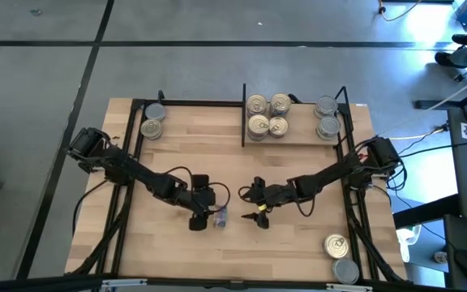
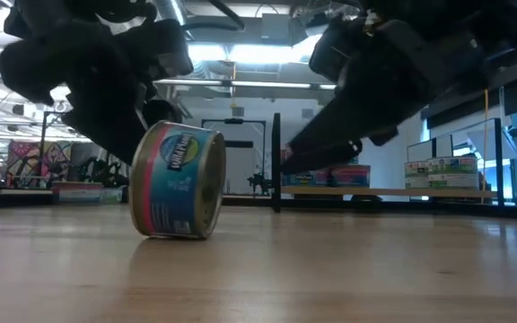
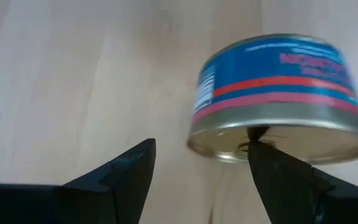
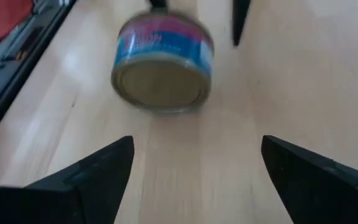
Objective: Stack canned seafood by type on shelf
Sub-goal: Stack the blue tuna can on top of the blue tuna can
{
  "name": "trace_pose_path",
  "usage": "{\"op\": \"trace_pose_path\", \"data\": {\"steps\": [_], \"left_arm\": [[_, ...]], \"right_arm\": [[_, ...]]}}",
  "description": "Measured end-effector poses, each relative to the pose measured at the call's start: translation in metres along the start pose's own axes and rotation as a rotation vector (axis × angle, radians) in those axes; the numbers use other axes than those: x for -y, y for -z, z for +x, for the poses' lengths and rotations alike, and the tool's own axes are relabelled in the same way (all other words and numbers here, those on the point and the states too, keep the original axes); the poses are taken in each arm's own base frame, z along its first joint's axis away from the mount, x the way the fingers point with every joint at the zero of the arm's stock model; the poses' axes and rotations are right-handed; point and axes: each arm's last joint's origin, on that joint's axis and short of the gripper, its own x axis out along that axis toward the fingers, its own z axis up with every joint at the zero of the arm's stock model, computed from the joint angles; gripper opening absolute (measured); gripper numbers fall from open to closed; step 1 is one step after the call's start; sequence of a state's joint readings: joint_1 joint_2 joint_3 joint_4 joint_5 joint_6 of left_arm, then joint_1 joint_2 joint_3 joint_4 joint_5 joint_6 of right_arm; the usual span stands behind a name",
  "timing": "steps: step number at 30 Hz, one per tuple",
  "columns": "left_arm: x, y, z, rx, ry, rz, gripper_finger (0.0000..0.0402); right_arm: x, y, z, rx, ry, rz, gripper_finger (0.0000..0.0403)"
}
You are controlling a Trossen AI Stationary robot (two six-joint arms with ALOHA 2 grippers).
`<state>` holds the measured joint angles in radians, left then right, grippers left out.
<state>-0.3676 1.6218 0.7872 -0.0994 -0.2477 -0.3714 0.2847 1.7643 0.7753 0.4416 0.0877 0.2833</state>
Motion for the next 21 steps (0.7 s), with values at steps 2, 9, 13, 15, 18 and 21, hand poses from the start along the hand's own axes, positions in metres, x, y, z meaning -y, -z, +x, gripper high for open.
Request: {"op": "trace_pose_path", "data": {"steps": [2,9,13,15,18,21], "left_arm": [[0.003,-0.001,-0.001,0.014,0.033,-0.006,0.0255],[0.013,-0.001,-0.003,0.032,0.071,-0.04,0.0255],[0.014,-0.002,-0.004,0.06,0.055,-0.047,0.0255],[0.014,-0.004,-0.004,0.08,0.059,-0.053,0.0255],[0.016,-0.009,-0.004,0.13,0.079,-0.068,0.0255],[0.017,-0.013,-0.005,0.169,0.097,-0.081,0.0255]], "right_arm": [[0.0,-0.004,0.0,0.045,0.012,0.006,0.035],[0.001,0.001,0.03,0.052,0.077,-0.011,0.035],[0.003,0.013,0.053,0.004,0.09,-0.031,0.035],[0.002,0.014,0.063,-0.002,0.091,-0.048,0.035],[0.001,0.011,0.071,0.006,0.091,-0.067,0.035],[0.0,0.009,0.074,0.018,0.11,-0.079,0.035]]}}
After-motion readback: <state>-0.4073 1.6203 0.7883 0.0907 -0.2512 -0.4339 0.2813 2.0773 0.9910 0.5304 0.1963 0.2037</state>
